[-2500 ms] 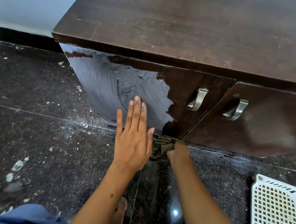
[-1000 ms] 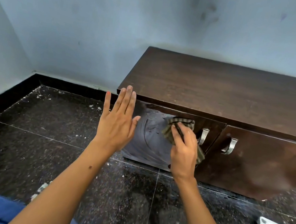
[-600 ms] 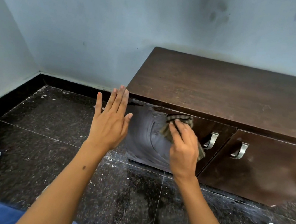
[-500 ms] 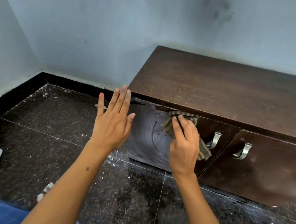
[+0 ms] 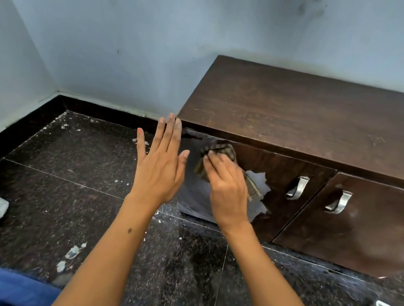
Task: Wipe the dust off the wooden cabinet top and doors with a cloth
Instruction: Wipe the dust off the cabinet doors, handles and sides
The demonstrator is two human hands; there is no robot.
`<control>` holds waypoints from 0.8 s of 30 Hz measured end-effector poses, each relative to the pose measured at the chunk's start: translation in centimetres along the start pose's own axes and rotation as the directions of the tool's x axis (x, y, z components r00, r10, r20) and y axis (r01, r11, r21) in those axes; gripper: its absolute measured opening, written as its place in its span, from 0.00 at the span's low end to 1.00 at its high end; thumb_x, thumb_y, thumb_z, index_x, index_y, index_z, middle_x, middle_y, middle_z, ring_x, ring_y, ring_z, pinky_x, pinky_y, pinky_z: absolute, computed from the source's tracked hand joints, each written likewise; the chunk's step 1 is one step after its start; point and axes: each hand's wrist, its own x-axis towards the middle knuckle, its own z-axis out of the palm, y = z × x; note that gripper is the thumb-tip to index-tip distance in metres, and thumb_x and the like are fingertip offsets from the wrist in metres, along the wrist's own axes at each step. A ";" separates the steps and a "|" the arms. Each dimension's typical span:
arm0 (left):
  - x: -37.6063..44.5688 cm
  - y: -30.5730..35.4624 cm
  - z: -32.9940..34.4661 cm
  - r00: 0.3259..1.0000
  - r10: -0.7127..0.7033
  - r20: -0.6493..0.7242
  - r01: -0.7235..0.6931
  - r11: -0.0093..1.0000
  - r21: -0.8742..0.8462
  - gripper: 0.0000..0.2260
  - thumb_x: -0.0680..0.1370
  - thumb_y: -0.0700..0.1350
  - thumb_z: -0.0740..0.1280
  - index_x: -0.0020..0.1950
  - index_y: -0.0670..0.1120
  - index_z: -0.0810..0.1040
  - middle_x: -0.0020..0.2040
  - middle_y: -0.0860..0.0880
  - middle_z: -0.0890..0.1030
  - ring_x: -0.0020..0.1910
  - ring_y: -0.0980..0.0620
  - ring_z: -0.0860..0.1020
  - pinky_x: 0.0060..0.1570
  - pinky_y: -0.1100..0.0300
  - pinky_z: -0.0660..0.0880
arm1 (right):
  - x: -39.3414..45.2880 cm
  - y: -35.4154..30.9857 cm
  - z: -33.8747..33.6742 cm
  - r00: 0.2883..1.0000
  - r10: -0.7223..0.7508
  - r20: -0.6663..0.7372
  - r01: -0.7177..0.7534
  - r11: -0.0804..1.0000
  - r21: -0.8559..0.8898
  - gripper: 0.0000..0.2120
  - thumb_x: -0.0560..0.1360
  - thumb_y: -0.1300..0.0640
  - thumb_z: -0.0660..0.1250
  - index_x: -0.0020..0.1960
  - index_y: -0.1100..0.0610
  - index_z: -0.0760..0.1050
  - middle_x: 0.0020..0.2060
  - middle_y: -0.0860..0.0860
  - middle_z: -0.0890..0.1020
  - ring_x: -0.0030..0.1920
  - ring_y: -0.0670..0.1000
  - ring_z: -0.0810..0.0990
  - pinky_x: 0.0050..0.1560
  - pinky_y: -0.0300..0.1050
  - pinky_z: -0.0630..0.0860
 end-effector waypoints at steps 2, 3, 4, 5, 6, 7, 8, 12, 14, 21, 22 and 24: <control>-0.1 -0.2 -0.1 1.000 -0.019 0.005 0.019 0.995 -0.102 0.27 0.81 0.55 0.42 0.77 0.45 0.44 0.78 0.51 0.46 0.76 0.54 0.41 0.71 0.47 0.35 | -0.4 -0.2 0.1 0.998 0.054 0.013 -0.054 0.999 -0.003 0.17 0.64 0.70 0.75 0.52 0.66 0.81 0.51 0.58 0.83 0.53 0.57 0.82 0.54 0.51 0.79; -0.1 -0.3 -0.1 0.999 -0.039 0.014 0.041 0.983 -0.179 0.27 0.80 0.55 0.42 0.77 0.46 0.44 0.78 0.51 0.47 0.76 0.56 0.40 0.71 0.48 0.35 | -0.6 -0.1 0.1 0.993 0.118 -0.024 -0.118 0.993 0.001 0.16 0.65 0.70 0.73 0.53 0.66 0.81 0.51 0.58 0.83 0.54 0.58 0.82 0.55 0.52 0.78; 0.0 -0.3 -0.1 0.998 -0.061 0.027 0.066 0.963 -0.262 0.28 0.79 0.56 0.42 0.77 0.47 0.45 0.78 0.52 0.49 0.75 0.57 0.40 0.71 0.49 0.35 | -0.7 -0.2 0.0 0.982 0.175 -0.073 -0.174 0.985 0.020 0.14 0.68 0.70 0.69 0.53 0.66 0.81 0.52 0.58 0.83 0.54 0.58 0.81 0.57 0.53 0.76; 0.1 -0.2 -0.1 0.996 -0.079 0.042 0.089 0.935 -0.342 0.28 0.79 0.56 0.42 0.77 0.47 0.47 0.78 0.52 0.50 0.75 0.59 0.40 0.71 0.50 0.35 | -0.5 -0.4 0.0 0.969 0.211 -0.126 -0.207 0.977 0.043 0.14 0.71 0.69 0.64 0.54 0.66 0.80 0.52 0.58 0.83 0.55 0.58 0.81 0.58 0.52 0.75; 0.3 -0.1 0.0 0.994 -0.091 0.057 0.106 0.907 -0.407 0.27 0.80 0.56 0.42 0.77 0.47 0.48 0.78 0.52 0.50 0.74 0.60 0.40 0.71 0.51 0.35 | -0.1 -0.5 0.0 0.961 0.224 -0.165 -0.217 0.974 0.060 0.15 0.72 0.67 0.61 0.55 0.66 0.80 0.53 0.58 0.83 0.56 0.58 0.81 0.59 0.50 0.74; 0.4 0.0 0.0 0.993 -0.098 0.068 0.118 0.885 -0.450 0.27 0.80 0.56 0.42 0.77 0.47 0.48 0.78 0.51 0.51 0.75 0.59 0.41 0.72 0.52 0.35 | 0.5 -0.8 0.2 0.961 0.210 -0.181 -0.200 0.977 0.069 0.15 0.72 0.67 0.60 0.55 0.66 0.80 0.54 0.58 0.82 0.56 0.58 0.80 0.59 0.50 0.74; 0.5 0.1 -0.1 0.992 -0.099 0.074 0.123 0.874 -0.470 0.26 0.81 0.55 0.43 0.77 0.46 0.49 0.78 0.51 0.52 0.75 0.59 0.41 0.72 0.52 0.36 | 0.9 -1.1 0.4 0.972 0.168 -0.164 -0.158 0.985 0.073 0.14 0.72 0.68 0.62 0.56 0.66 0.80 0.54 0.58 0.82 0.56 0.58 0.80 0.58 0.50 0.76; 0.3 -0.1 -0.5 0.998 -0.047 0.049 0.061 0.935 -0.349 0.29 0.80 0.56 0.42 0.77 0.43 0.50 0.77 0.49 0.54 0.76 0.57 0.43 0.72 0.52 0.37 | 0.8 -1.7 1.1 1.000 -0.005 -0.010 0.006 0.997 0.081 0.17 0.64 0.70 0.75 0.53 0.67 0.81 0.52 0.58 0.83 0.54 0.58 0.82 0.52 0.52 0.79; 0.3 -0.4 -0.5 0.999 -0.026 0.033 0.034 0.961 -0.276 0.29 0.79 0.56 0.42 0.77 0.42 0.50 0.77 0.47 0.56 0.76 0.55 0.44 0.73 0.50 0.38 | 0.4 -1.2 0.8 0.996 0.045 -0.079 -0.039 0.996 0.082 0.14 0.69 0.69 0.70 0.54 0.66 0.81 0.53 0.58 0.83 0.55 0.57 0.81 0.54 0.51 0.78; 0.3 -0.3 0.0 0.994 -0.091 0.058 0.107 0.884 -0.455 0.24 0.83 0.52 0.45 0.77 0.46 0.50 0.77 0.49 0.56 0.76 0.56 0.45 0.74 0.49 0.40 | 1.7 -2.1 1.4 0.997 -0.073 -0.019 0.075 0.992 0.099 0.15 0.66 0.69 0.74 0.52 0.66 0.81 0.52 0.58 0.83 0.54 0.58 0.82 0.52 0.51 0.79; 0.3 -0.3 0.0 0.995 -0.086 0.054 0.101 0.887 -0.450 0.24 0.82 0.53 0.45 0.77 0.45 0.50 0.77 0.49 0.57 0.76 0.56 0.46 0.74 0.48 0.41 | 1.6 -2.0 1.3 0.997 -0.078 0.007 0.077 0.992 0.099 0.16 0.64 0.69 0.76 0.52 0.66 0.81 0.51 0.58 0.83 0.53 0.57 0.82 0.52 0.50 0.79; 0.4 -0.6 0.0 0.997 -0.067 0.042 0.079 0.906 -0.416 0.27 0.81 0.55 0.43 0.77 0.45 0.50 0.76 0.49 0.58 0.76 0.56 0.46 0.74 0.49 0.41 | 1.2 -1.7 1.0 1.000 -0.016 -0.023 0.017 0.996 0.089 0.15 0.66 0.69 0.73 0.53 0.66 0.81 0.52 0.58 0.83 0.54 0.57 0.82 0.54 0.51 0.78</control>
